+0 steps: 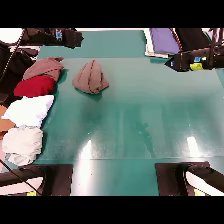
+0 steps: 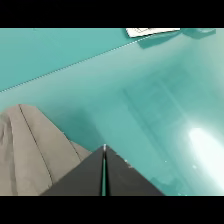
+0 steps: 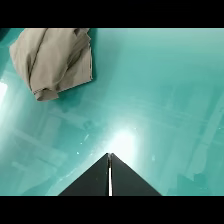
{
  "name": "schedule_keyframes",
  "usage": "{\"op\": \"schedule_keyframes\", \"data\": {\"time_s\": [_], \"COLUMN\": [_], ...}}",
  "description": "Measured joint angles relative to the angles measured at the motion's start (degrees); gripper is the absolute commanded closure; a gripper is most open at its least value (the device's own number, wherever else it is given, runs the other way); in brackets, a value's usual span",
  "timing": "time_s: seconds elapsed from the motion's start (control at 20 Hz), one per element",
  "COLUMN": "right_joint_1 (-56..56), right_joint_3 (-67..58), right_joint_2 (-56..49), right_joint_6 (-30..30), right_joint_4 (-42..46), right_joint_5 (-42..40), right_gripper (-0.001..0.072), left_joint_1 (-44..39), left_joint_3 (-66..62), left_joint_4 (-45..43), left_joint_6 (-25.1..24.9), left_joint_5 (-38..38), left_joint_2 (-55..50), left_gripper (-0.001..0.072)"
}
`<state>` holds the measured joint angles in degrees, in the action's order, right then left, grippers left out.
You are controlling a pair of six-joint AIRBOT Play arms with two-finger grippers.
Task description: Fold the shirts.
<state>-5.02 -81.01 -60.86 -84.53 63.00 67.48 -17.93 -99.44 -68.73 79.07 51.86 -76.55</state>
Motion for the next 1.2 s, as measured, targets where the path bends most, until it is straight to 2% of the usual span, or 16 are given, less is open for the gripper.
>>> {"op": "schedule_keyframes", "data": {"time_s": [0.7, 1.1, 1.15, 1.2], "right_joint_1": [0.0, 0.0, 0.0, 0.0], "right_joint_3": [0.0, 0.0, 0.0, 0.0], "right_joint_2": [0.0, 0.0, 0.0, 0.0], "right_joint_6": [0.0, 0.0, 0.0, 0.0], "right_joint_4": [0.0, 0.0, 0.0, 0.0], "right_joint_5": [0.0, 0.0, 0.0, 0.0], "right_gripper": [0.0699, 0.0699, 0.0699, 0.0699], "left_joint_1": [0.0, 0.0, 0.0, 0.0], "left_joint_3": [0.0, -0.3, -0.2, -0.2], "left_joint_4": [1.0, 3.6, 3.8, 3.3], "left_joint_6": [0.6, 1.4, 1.4, 1.4], "left_joint_5": [-0.3, -6.4, -6.5, -6.7], "left_joint_2": [0.0, 0.0, 0.0, 0.0], "left_gripper": [0.0679, 0.0677, 0.0516, 0.0186]}}
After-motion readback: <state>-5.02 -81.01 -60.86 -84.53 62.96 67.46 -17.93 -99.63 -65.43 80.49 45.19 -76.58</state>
